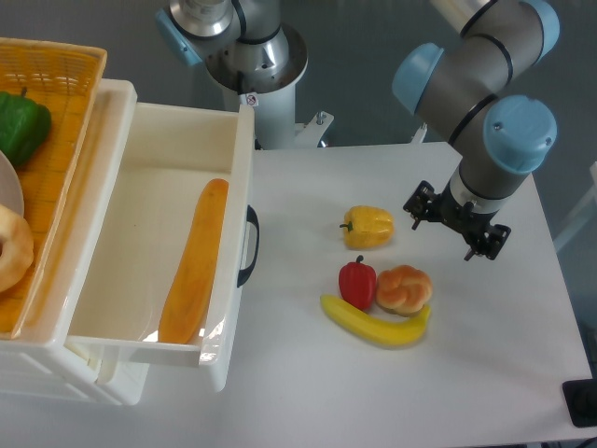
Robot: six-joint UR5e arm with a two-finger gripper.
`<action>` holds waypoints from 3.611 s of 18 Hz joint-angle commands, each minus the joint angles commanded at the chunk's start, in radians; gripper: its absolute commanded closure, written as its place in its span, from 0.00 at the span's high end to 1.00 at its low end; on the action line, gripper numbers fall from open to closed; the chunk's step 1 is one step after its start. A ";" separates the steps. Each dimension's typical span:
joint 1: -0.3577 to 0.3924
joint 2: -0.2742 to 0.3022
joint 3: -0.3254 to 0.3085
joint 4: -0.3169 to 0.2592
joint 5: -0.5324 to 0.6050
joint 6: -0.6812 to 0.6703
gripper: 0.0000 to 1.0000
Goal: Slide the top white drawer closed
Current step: 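Move the gripper from above the yellow pepper toward the drawer unit, then lower the gripper and bring it against the open drawer's front, then push the open white drawer with the baguette into the unit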
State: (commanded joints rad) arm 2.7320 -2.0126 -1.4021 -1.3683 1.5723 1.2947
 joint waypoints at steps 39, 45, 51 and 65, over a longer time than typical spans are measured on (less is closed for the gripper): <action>-0.152 0.192 -0.160 -0.158 -0.393 -0.577 0.00; -0.198 0.178 -0.160 -0.156 -0.422 -0.641 0.00; -0.207 0.176 -0.156 -0.156 -0.449 -0.643 0.00; -0.267 0.184 -0.153 -0.156 -0.482 -0.683 0.00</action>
State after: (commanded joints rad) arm 2.4652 -1.8285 -1.5555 -1.5248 1.0907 0.6121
